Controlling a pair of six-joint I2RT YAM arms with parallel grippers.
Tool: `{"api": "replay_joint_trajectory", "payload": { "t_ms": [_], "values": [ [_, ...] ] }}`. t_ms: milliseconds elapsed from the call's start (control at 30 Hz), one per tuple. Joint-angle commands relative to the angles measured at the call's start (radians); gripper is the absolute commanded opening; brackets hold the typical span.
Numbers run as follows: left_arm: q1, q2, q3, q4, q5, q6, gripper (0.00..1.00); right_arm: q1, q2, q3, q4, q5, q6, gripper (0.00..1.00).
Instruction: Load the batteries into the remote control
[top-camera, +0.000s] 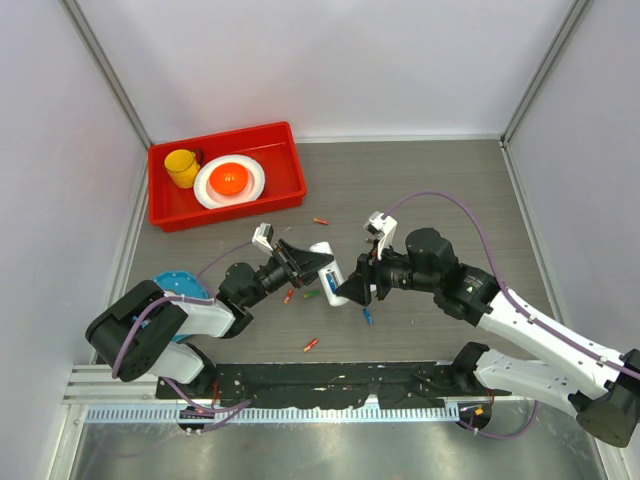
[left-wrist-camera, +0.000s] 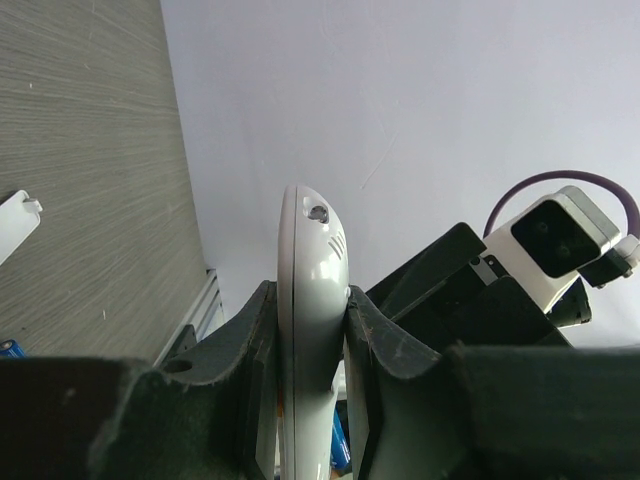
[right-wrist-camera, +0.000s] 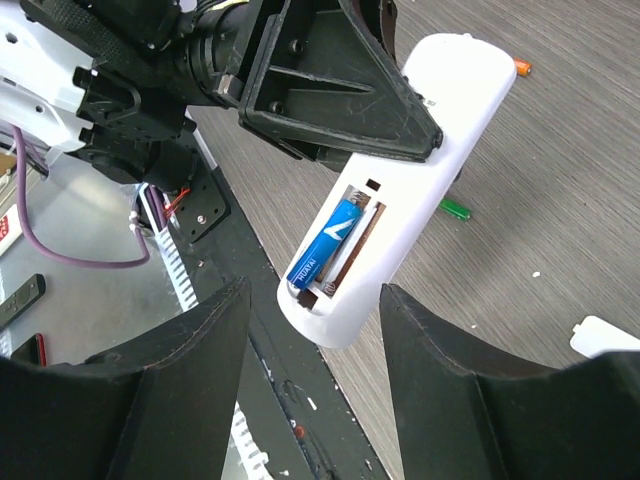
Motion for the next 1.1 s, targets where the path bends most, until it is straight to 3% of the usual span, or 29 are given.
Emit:
{"api": "replay_joint_trajectory", "payload": {
  "t_ms": [0,133,400,1067],
  "values": [
    [0.0,-0.019,0.018,0.263,0.015,0.011,0.0,0.0,-0.016,0.045,-0.001,-0.013,-0.028,0.6],
    [0.0,-0.027,0.015,0.263,0.018,0.017,0.0,-0.006,-0.05,-0.005,0.057,0.102,0.058,0.6],
    [0.0,-0.032,0.016,0.263,0.034,0.021,0.0,-0.069,0.018,-0.078,0.227,-0.015,0.248,0.66],
    [-0.002,-0.049,0.021,0.263,0.046,0.024,0.0,-0.072,0.085,-0.11,0.27,-0.013,0.284,0.66]
  ]
}}
